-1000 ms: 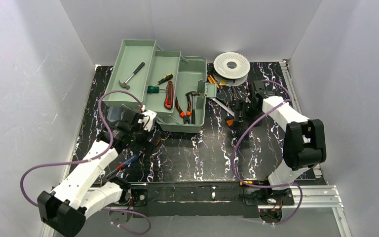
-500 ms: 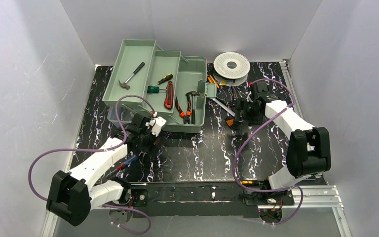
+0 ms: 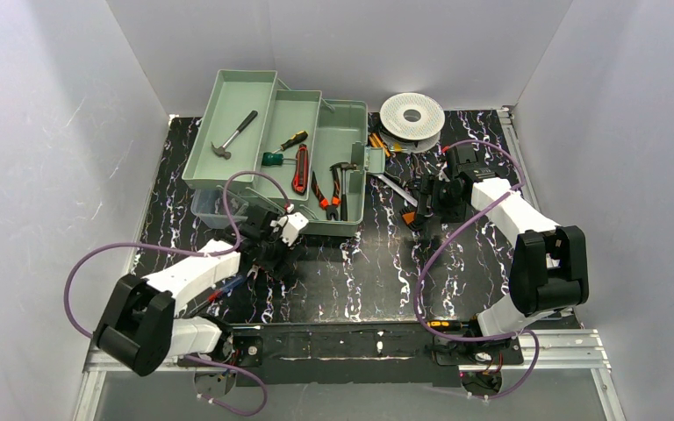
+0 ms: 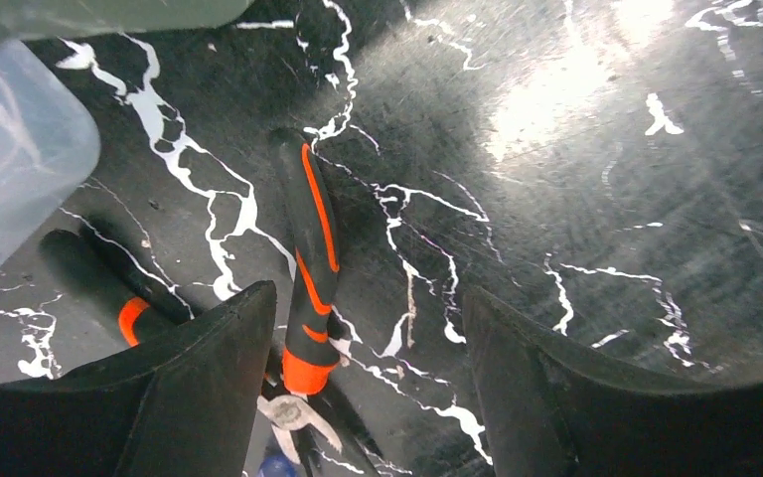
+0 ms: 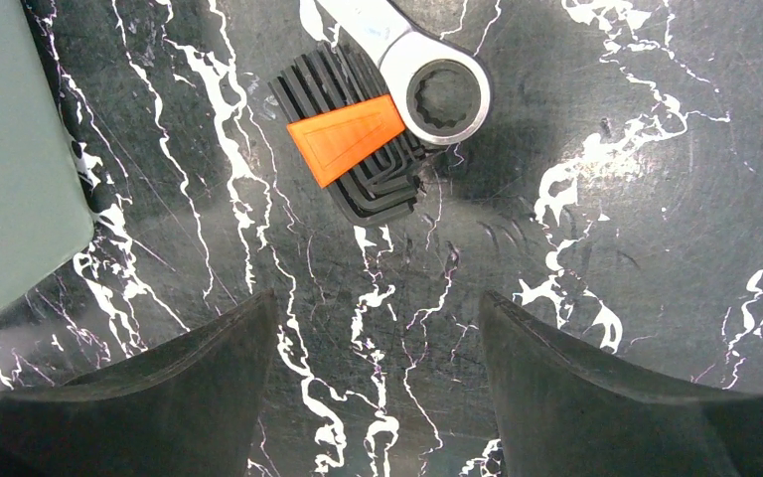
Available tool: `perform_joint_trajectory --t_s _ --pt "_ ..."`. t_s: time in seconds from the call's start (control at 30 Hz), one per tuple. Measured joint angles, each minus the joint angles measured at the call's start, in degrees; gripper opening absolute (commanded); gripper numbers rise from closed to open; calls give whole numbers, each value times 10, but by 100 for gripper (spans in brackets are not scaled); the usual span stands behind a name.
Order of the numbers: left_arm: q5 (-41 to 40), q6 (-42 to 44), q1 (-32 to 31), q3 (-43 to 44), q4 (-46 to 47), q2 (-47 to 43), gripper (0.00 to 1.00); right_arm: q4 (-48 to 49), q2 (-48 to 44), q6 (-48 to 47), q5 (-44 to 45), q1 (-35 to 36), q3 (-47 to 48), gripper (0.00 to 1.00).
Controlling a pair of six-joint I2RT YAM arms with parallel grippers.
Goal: Pack the tool kit
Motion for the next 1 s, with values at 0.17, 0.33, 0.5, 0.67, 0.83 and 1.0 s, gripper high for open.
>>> perform_joint_trajectory --t_s 0.17,0.33,0.5,0.67,0.83,1.0 --pt "-20 -5 0 -16 45 35 59 0 0 3 -7 0 0 80" --pt "-15 -10 -1 -8 77 59 26 0 -1 4 -14 0 0 80" --pt "12 -8 -2 18 55 83 0 0 -12 4 -15 0 0 79" --pt "40 -7 -7 22 5 49 0 0 -15 5 -15 0 0 79" --pt "67 -29 -13 59 -61 -21 0 0 -19 10 -17 0 0 79" --pt "132 -59 -19 115 -116 -115 0 0 -31 16 -21 1 0 79"
